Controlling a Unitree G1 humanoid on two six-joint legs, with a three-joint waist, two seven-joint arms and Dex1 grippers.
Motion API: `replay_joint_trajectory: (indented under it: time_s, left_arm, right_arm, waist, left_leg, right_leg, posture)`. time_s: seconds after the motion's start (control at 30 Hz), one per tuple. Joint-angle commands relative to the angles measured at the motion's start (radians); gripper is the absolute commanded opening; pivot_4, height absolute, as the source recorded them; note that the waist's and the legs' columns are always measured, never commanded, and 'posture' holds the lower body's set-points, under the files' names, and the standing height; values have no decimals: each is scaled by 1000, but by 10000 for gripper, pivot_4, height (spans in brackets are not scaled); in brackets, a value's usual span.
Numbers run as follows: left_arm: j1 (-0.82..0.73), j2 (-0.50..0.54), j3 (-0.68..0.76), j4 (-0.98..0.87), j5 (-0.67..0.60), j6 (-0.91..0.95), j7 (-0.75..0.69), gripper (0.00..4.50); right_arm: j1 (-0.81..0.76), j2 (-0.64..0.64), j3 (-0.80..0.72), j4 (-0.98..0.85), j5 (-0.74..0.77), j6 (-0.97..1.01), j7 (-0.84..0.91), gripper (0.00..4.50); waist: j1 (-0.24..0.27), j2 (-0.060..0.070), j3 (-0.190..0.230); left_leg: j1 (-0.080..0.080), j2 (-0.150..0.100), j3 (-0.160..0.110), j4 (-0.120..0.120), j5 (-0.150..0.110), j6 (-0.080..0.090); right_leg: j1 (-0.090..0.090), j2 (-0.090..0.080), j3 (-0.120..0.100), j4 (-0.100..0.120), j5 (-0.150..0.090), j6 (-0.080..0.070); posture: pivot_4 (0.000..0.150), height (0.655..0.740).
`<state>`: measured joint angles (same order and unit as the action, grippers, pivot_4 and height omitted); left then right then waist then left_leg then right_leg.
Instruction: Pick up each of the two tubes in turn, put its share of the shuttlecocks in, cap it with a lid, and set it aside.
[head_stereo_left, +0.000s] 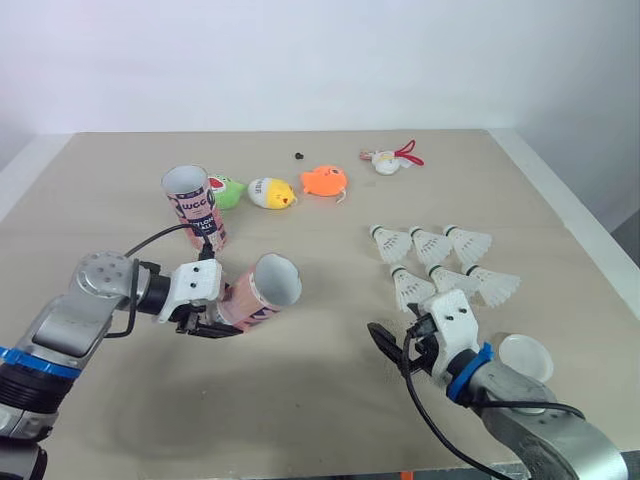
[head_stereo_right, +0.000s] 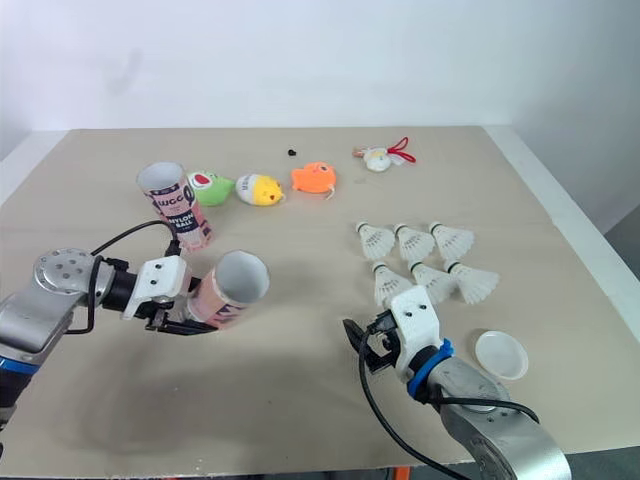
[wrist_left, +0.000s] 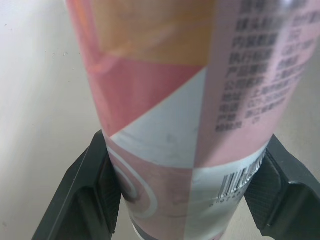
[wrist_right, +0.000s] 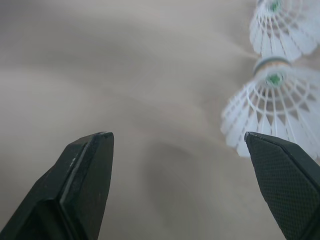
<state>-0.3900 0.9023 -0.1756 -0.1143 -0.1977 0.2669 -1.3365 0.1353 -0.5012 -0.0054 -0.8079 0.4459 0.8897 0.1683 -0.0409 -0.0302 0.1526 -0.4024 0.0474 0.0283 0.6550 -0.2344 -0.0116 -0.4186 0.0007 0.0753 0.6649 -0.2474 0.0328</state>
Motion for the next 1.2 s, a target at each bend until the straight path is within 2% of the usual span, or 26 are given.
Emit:
replay_joint_trajectory:
  time_s: [0.03,0.4,0.8,0.9,1.0,1.03,1.13,1.2]
  left_arm:
    - [47,38,-32,2,31,33,-16,27973]
    - [27,55,-43,42,48,16,-42,27973]
    - [59,45,-27,-15,21,51,-20,27973]
    - [72,43,-21,-32,19,62,-11,27802]
    - [76,40,-19,-40,17,71,-6,27802]
    - [76,38,-19,-42,16,73,-5,27802]
    - [78,33,-20,-47,14,78,-1,27802]
    - [81,32,-21,-50,13,80,3,27802]
  right_arm:
    - [-21,9,-9,4,-34,-38,-2,45000]
    - [-88,50,46,109,-105,-98,23,45000]
    - [-166,90,113,258,-222,-204,39,45000]
    - [-165,98,109,273,-232,-227,49,37048]
    - [-162,102,107,278,-235,-246,67,21929]
    - [-161,103,107,276,-234,-250,73,14943]
    - [-157,109,103,271,-228,-258,91,674]
    - [-153,109,104,268,-230,-261,102,674]
  waist:
    - [-5,0,0]
    - [-6,1,-1]
    - [-7,2,-1]
    - [-7,2,-1]
    - [-7,2,-1]
    - [-7,2,-1]
    - [-6,2,-1]
    - [-6,2,-1]
  left_leg:
    - [0,0,0,0,0,0]
    - [2,5,0,-1,0,1]
    - [4,7,1,-2,0,0]
    - [4,7,1,-2,-1,1]
    - [4,7,1,-2,-1,1]
    - [4,7,1,-2,-1,1]
    - [4,7,1,-2,-1,1]
    - [4,7,1,-2,-1,1]
  right_leg:
    - [0,0,0,0,0,0]
    - [0,6,0,1,0,-4]
    - [0,9,1,2,1,-7]
    - [-1,9,1,2,0,-7]
    - [-1,9,1,2,0,-7]
    - [-1,9,1,2,0,-7]
    - [-1,9,1,2,0,-7]
    - [0,9,1,2,0,-7]
  posture:
    - [1500,7400]
    - [1500,7400]
    - [1500,7400]
    - [1500,7400]
    - [1500,7400]
    - [1500,7400]
    - [1500,7400]
    - [1500,7400]
